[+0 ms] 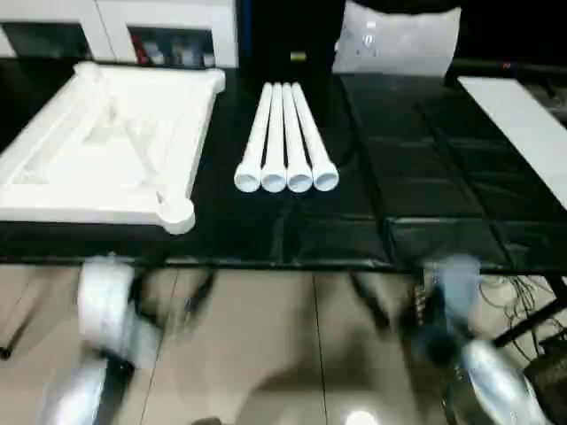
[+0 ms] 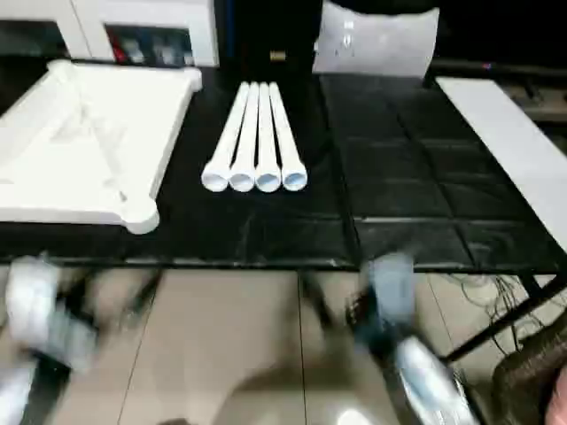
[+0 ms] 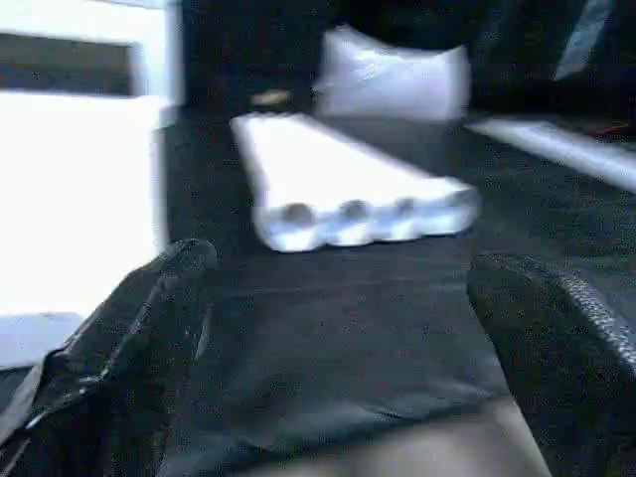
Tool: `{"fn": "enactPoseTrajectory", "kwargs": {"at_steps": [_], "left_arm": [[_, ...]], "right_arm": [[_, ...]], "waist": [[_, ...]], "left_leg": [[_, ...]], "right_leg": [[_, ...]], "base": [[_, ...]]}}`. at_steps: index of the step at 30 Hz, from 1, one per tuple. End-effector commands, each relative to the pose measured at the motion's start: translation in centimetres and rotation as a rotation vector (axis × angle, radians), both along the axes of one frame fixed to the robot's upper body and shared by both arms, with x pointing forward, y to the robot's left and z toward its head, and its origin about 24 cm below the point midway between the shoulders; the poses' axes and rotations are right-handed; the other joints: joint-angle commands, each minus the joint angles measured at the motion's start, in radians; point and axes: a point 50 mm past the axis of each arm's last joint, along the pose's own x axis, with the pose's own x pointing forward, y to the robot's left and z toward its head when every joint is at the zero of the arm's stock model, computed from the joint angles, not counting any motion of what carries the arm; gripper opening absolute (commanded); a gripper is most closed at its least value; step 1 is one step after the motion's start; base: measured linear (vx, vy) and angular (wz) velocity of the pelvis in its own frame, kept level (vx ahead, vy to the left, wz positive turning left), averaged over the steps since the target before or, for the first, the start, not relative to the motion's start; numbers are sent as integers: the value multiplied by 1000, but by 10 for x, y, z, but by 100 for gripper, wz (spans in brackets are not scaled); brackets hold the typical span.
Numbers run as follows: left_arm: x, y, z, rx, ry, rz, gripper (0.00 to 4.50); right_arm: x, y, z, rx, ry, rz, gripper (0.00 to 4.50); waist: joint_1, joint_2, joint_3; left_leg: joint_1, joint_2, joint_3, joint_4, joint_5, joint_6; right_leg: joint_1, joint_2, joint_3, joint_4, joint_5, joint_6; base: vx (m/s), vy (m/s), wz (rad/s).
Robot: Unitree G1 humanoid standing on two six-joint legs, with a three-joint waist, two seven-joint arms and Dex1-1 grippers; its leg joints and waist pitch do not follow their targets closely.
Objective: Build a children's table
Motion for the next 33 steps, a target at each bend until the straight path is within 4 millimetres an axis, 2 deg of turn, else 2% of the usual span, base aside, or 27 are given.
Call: {"fn": "enactPoseTrajectory", "kwargs": {"at_steps": [1, 4, 5, 6, 7, 8, 9, 10, 11, 12, 13, 14, 15, 16, 17, 18, 19, 20, 21, 22, 23, 24, 26, 28, 29, 30, 33], "left_arm": [[6, -1, -14, 22, 74, 98, 445], [14, -23, -1, 30, 55, 97, 445], [17, -27, 2, 35, 51, 101, 445], [19, -30, 6, 33, 49, 103, 445], [23, -34, 10, 30, 42, 89, 445], [25, -38, 13, 28, 38, 78, 445], [28, -41, 17, 33, 37, 65, 445], [29, -43, 19, 36, 38, 52, 445], [29, -43, 20, 38, 39, 49, 445], [30, -44, 22, 41, 39, 44, 445], [27, -42, 22, 59, 52, 54, 445], [27, -42, 22, 59, 52, 54, 445], [24, -39, 20, 73, 66, 65, 445], [24, -38, 20, 75, 71, 71, 445], [22, -37, 19, 71, 86, 84, 445], [21, -37, 19, 74, 95, 89, 445], [20, -37, 18, 94, 101, 93, 445], [20, -37, 18, 113, 106, 96, 445], [19, -38, 18, 105, 112, 95, 445], [17, -38, 18, 83, 125, 98, 445], [16, -38, 18, 76, 129, 100, 445], [14, -38, 15, 47, 150, 108, 445], [12, -39, 11, 47, 165, 111, 445], [11, -41, 6, 54, 180, 123, 445], [11, -43, 5, 45, 186, 132, 445], [12, -44, 4, 41, 187, 138, 445], [13, -48, 5, 41, 168, 138, 445]], "right_arm": [[9, -8, -2, -29, 23, -117, 450], [17, -7, -3, -31, 22, -159, 450], [19, -6, -4, -30, 29, -177, 450], [21, -5, -4, -25, 33, -184, 450], [23, -2, -3, -46, 28, -175, 450], [24, 1, -2, -64, 24, -168, 450], [25, 2, -1, -59, 30, -166, 450], [25, 4, -2, -58, 37, -161, 450], [26, 5, -1, -60, 37, -156, 450], [26, 7, 1, -65, 35, -148, 450], [27, 7, 1, -59, 47, -144, 450], [27, 7, 1, -59, 47, -144, 450], [27, 8, -2, -39, 66, -147, 450], [27, 8, -2, -33, 72, -148, 450], [27, 9, -5, -23, 89, -155, 450], [28, 9, -5, -21, 97, -160, 450], [29, 10, -6, -15, 100, -160, 450], [29, 11, -6, -10, 102, -160, 450], [30, 10, -6, -16, 99, -158, 450], [30, 11, -5, -14, 95, -159, 450], [30, 10, -5, -14, 95, -159, 450], [31, 9, -4, -13, 94, -161, 450], [31, 8, -4, -21, 97, -157, 450], [32, 7, -3, -44, 94, -144, 450], [32, 5, -1, -46, 91, -145, 450], [33, 4, 0, -49, 88, -148, 450], [34, -1, 2, -59, 85, -151, 450]], "waist": [[-5, 7, -39], [3, 4, -57], [20, -6, -60], [27, 20, -62], [24, 9, -57], [21, 26, -54], [11, 55, -61], [-19, 58, -59], [-48, 84, -56], [-47, 72, -48], [-42, 66, -48], [-39, 53, -49], [-32, 15, -56], [-23, -11, -66], [1, -28, -59], [-26, -7, -37], [-22, -13, -20], [-21, -4, -23], [-26, 21, -29], [-40, 34, -26], [-74, 48, -21], [-80, 81, -17], [-75, 88, -16], [-78, 52, -23], [-74, 28, -22], [-71, 29, -19], [-72, 10, -30]], "left_leg": [[0, 27, -20, -75, -122, -30], [-47, 17, -29, -9, -55, 158], [-67, 26, -60, 50, -68, 211], [-81, 34, -82, 78, -69, 217], [-118, 39, -119, 104, -47, 207], [-110, 35, -126, 53, 18, 216], [-46, 13, -100, -4, 111, 313], [7, 2, -97, -22, 172, 415], [55, -3, -119, -44, 284, 623], [36, 28, -129, -62, 378, 705], [31, 40, -122, -56, 401, 706], [15, 54, -112, -65, 372, 673], [6, 18, -84, -41, 201, 528], [-25, -19, -60, 10, 37, 404], [-125, -37, -146, 225, -186, 204], [-146, -65, -192, 277, -190, 19], [-103, -74, -172, 228, -182, -67], [-66, -69, -162, 175, -148, -58], [-31, -47, -147, 48, -136, 13], [-22, -40, -138, 0, -165, 36], [27, 30, -136, -62, -542, 26], [0, 55, -178, -128, -761, -56], [6, 44, -180, -130, -731, -82], [6, 24, -162, -104, -613, -96], [9, 14, -138, -93, -567, -99], [3, 7, -127, -91, -546, -103], [-16, 5, -116, -84, -438, -78]], "right_leg": [[21, -57, 55, -68, 16, -70], [65, -165, 117, -91, 186, -157], [79, -239, 165, -115, 195, -199], [85, -275, 186, -122, 195, -233], [103, -294, 181, -123, 185, -290], [86, -226, 125, -109, 130, -322], [47, -98, 62, -66, 81, -299], [-4, -17, 18, -17, 40, -257], [-63, 39, -52, 93, -92, -133], [-89, 26, -65, 151, -138, 4], [-101, 14, -65, 161, -139, 45], [-92, -15, -54, 151, -109, 83], [-69, -62, -5, 62, -52, 82], [-39, -147, 57, -6, -59, 96], [14, -364, 224, -110, -156, 80], [20, -332, 152, -113, -277, 43], [9, -229, 86, -120, -417, -72], [4, -179, 51, -118, -459, -146], [17, -97, 12, -97, -478, -237], [14, -55, -6, -84, -442, -236], [-45, 21, -26, -45, -383, -168], [9, 11, -30, 21, -127, -119], [25, -12, -33, -8, 68, -84], [42, -42, -14, -50, -1, -56], [28, -50, 4, -79, -139, -47], [23, -58, 16, -88, -257, -43], [28, -69, 29, -88, -282, -35]], "base": [[0, 0, 0], [8, 20, 1], [23, 60, 4], [12, 123, -3], [-1, 182, -18], [-1, 182, -18], [1, 228, -5], [8, 252, 5], [8, 252, 5], [-16, 243, 0], [-58, 197, -1], [-58, 197, -1], [-83, 157, -8], [-97, 161, -7], [-97, 161, -7], [-92, 178, -21], [-95, 207, -29], [-95, 207, -29], [-101, 248, -5], [-146, 249, 26], [-146, 249, 26], [-141, 250, 26], [-72, 239, 5], [-41, 159, 6], [-37, 130, 7], [-37, 80, 10], [0, 0, 0]]}}
